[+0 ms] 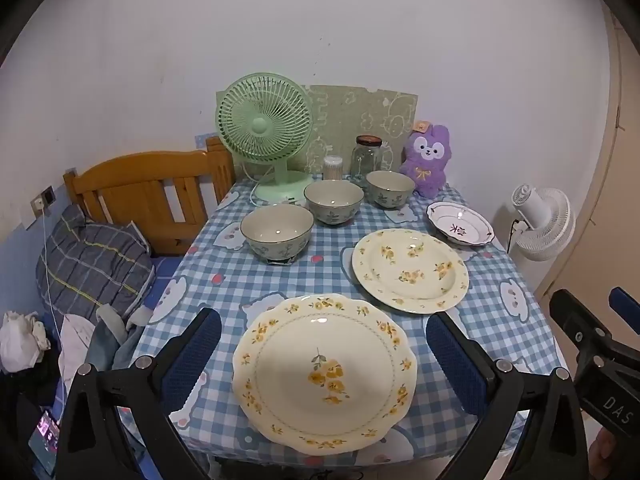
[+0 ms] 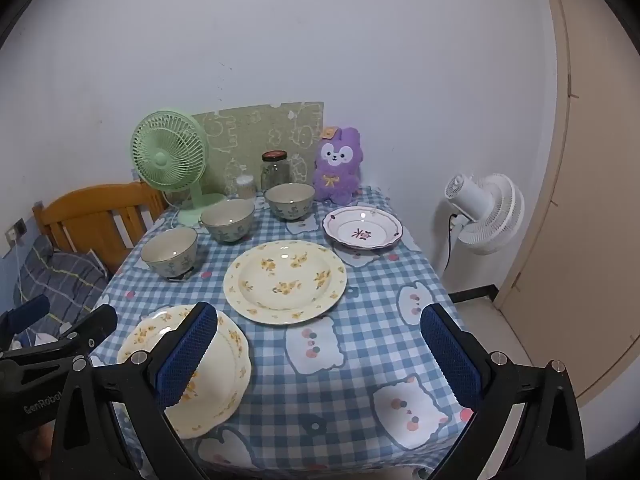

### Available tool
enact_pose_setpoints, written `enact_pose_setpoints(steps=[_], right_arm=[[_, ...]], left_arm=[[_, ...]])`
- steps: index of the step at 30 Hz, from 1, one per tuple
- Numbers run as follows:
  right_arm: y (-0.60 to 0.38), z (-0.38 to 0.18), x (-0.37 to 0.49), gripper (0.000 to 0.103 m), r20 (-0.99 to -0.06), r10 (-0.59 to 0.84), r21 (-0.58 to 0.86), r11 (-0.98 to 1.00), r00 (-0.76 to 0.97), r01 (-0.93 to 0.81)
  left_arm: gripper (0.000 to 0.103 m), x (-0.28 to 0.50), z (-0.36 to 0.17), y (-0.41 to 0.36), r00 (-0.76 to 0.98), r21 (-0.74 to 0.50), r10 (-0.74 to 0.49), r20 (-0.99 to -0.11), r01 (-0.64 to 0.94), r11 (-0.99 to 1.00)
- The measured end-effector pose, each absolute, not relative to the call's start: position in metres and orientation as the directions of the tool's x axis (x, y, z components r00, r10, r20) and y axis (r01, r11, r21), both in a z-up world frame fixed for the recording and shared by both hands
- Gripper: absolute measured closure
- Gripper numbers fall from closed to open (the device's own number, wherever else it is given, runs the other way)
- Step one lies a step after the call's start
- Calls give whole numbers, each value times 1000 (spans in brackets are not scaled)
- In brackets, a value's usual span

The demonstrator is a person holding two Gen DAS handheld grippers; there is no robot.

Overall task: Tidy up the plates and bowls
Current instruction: 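Grip the rim of the large yellow-flowered plate with both tools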

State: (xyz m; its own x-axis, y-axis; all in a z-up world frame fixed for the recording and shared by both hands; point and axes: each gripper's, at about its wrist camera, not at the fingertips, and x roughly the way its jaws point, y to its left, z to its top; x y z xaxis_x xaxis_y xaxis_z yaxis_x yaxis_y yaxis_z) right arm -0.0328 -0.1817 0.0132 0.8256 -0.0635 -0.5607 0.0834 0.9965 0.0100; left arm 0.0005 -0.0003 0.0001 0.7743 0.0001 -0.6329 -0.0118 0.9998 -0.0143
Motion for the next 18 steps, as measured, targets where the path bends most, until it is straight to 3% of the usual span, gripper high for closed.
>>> enact_pose_setpoints(steps=[7,18], right_arm=[[-179,11,-27,0,-564,-57,12,997,824,77],[-182,-1,-23,0,-575,-58,27,996,816,91]], left_arm=[[0,3,7,-15,797,38,31,-603,-10,999],[1,-1,6,-8,812,15,12,-584,-4,1000]])
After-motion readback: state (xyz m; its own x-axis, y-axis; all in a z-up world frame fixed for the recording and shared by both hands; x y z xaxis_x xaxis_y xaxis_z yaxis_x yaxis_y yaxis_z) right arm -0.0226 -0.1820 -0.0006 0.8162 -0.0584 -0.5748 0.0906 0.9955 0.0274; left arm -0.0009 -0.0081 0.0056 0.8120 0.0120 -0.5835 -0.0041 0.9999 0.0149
